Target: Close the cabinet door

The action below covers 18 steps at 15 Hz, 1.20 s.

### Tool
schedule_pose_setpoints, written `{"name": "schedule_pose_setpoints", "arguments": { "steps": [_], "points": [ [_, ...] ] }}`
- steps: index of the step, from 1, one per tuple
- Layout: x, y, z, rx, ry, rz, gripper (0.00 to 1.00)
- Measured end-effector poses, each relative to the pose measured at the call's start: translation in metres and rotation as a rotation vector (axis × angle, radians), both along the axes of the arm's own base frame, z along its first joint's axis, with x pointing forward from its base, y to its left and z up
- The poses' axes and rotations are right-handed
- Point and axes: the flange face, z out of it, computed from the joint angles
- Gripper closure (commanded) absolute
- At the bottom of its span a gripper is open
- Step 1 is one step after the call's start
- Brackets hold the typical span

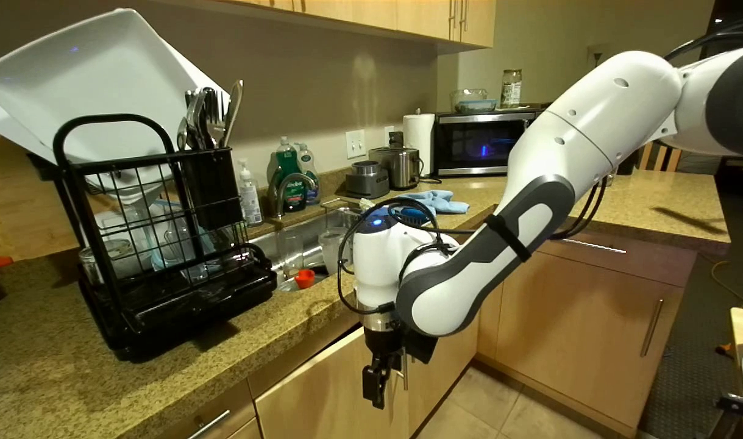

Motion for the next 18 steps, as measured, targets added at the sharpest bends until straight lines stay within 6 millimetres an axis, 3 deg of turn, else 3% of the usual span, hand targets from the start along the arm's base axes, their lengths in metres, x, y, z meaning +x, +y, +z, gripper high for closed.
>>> {"name": "schedule_pose_setpoints", "arguments": {
  "steps": [5, 12, 18],
  "points": [
    [-0.005, 0.002, 0.026, 0.152, 0.06, -0.034, 0.0],
    [-0.033, 0.007, 0.082, 0.184, 0.072, -0.052, 0.0],
    [-0.055, 0.006, 0.101, 0.141, 0.099, -0.133, 0.0]
  ]
}}
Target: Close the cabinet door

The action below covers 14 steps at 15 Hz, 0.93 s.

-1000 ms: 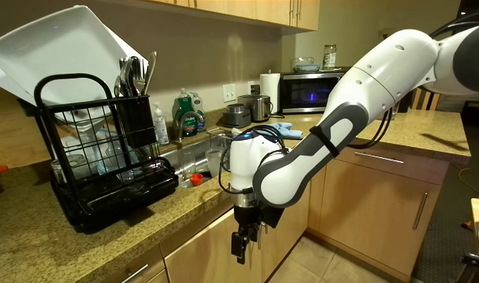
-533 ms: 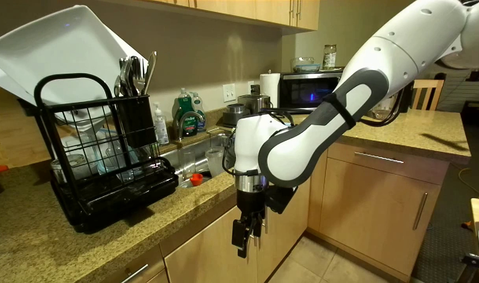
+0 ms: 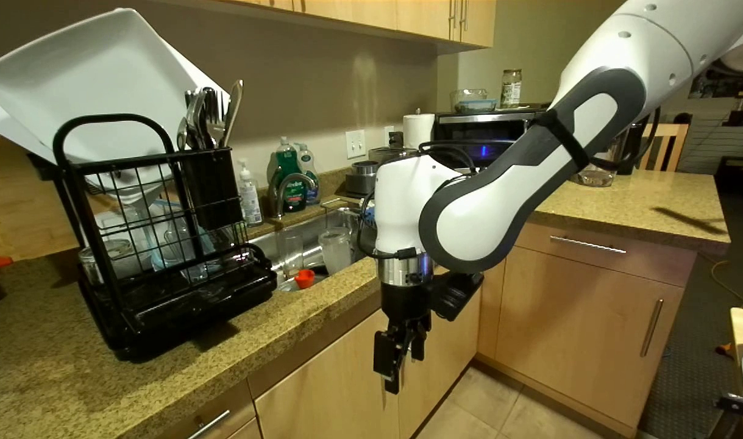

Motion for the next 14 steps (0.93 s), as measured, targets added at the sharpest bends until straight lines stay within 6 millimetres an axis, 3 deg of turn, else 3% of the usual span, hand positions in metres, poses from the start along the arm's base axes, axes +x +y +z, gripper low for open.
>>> {"name": "schedule_pose_setpoints", "arguments": {
  "steps": [4, 14],
  "points": [
    [-0.012, -0.002, 0.015, -0.014, 0.059, -0.07, 0.0],
    [-0.042, -0.009, 0.078, -0.084, 0.152, -0.186, 0.0]
  ]
}}
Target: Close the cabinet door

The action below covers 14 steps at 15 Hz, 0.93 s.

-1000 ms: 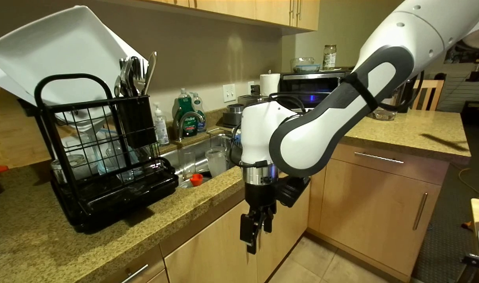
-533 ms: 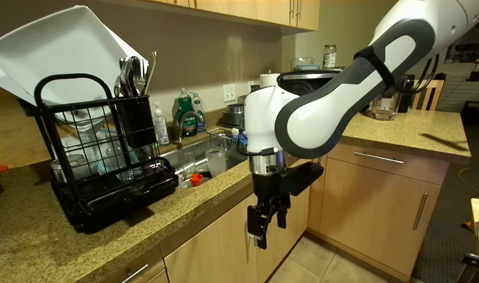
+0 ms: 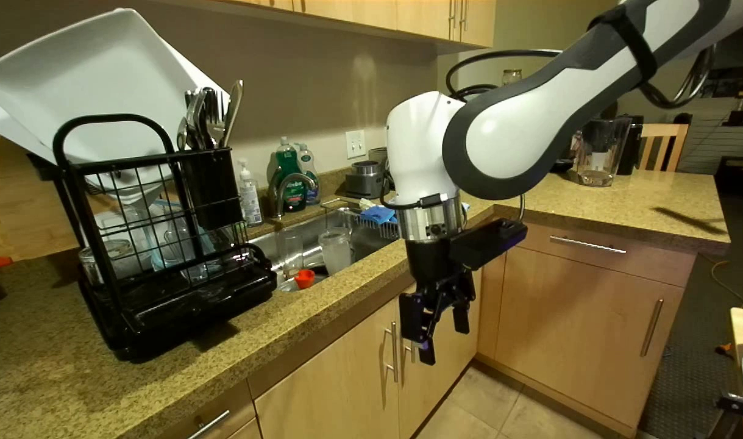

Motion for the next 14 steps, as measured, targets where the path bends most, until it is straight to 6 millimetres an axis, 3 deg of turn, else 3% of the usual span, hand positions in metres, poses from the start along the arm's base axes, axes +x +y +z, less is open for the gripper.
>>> {"name": "schedule_pose_setpoints", "arguments": {
  "steps": [14],
  "points": [
    [-0.0045, -0.0016, 0.0034, -0.015, 0.01, -0.002, 0.0]
  ]
}}
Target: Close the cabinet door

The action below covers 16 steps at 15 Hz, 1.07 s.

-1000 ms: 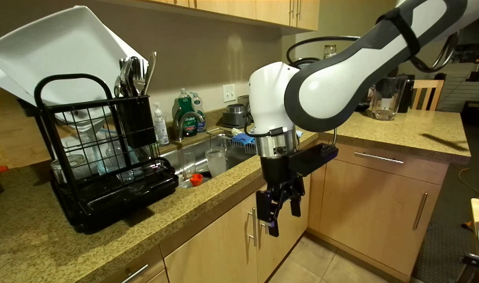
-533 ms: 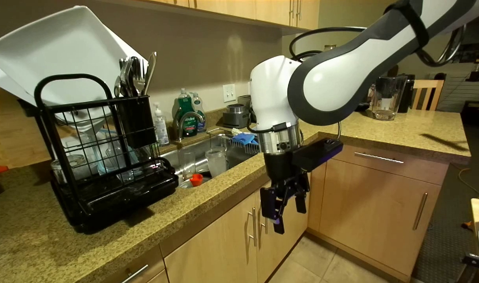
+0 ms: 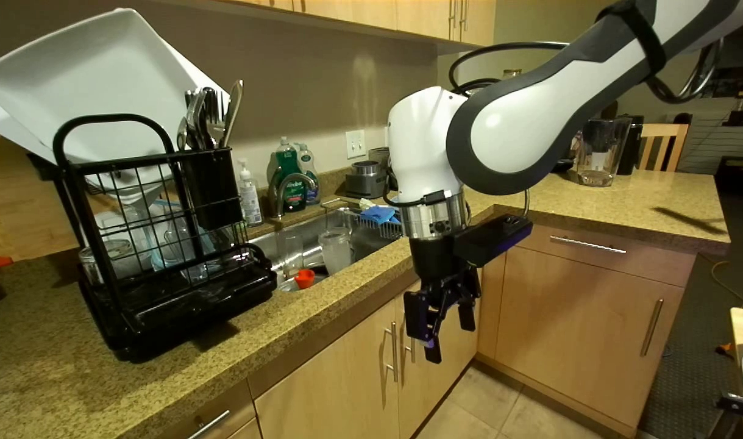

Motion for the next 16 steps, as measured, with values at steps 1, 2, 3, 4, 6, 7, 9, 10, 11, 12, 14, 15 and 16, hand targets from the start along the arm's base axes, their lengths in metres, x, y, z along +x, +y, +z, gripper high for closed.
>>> {"name": "schedule_pose_setpoints", "arguments": {
  "steps": [1, 2, 3, 4, 6, 7, 9, 10, 11, 12, 14, 15, 16],
  "points": [
    [0.0, 0.0, 0.0, 0.001, -0.001, 0.0, 0.0],
    [0.001, 0.0, 0.001, 0.003, -0.006, -0.003, 0.0],
    [0.002, -0.003, 0.002, 0.005, -0.01, -0.009, 0.0],
    [0.003, -0.008, 0.003, 0.005, -0.013, -0.018, 0.0],
    [0.004, -0.026, 0.006, -0.002, -0.019, -0.046, 0.0],
    [0.002, -0.039, 0.007, -0.007, -0.023, -0.065, 0.0],
    [-0.005, -0.068, 0.011, -0.02, -0.028, -0.105, 0.0],
    [-0.011, -0.084, 0.014, -0.027, -0.027, -0.127, 0.0],
    [-0.017, -0.099, 0.016, -0.035, -0.025, -0.147, 0.0],
    [-0.024, -0.114, 0.018, -0.043, -0.022, -0.166, 0.0],
    [-0.038, -0.141, 0.024, -0.057, -0.019, -0.2, 0.0],
    [-0.044, -0.152, 0.027, -0.064, -0.021, -0.212, 0.0],
    [-0.049, -0.164, 0.03, -0.076, -0.026, -0.219, 0.0]
  ]
}}
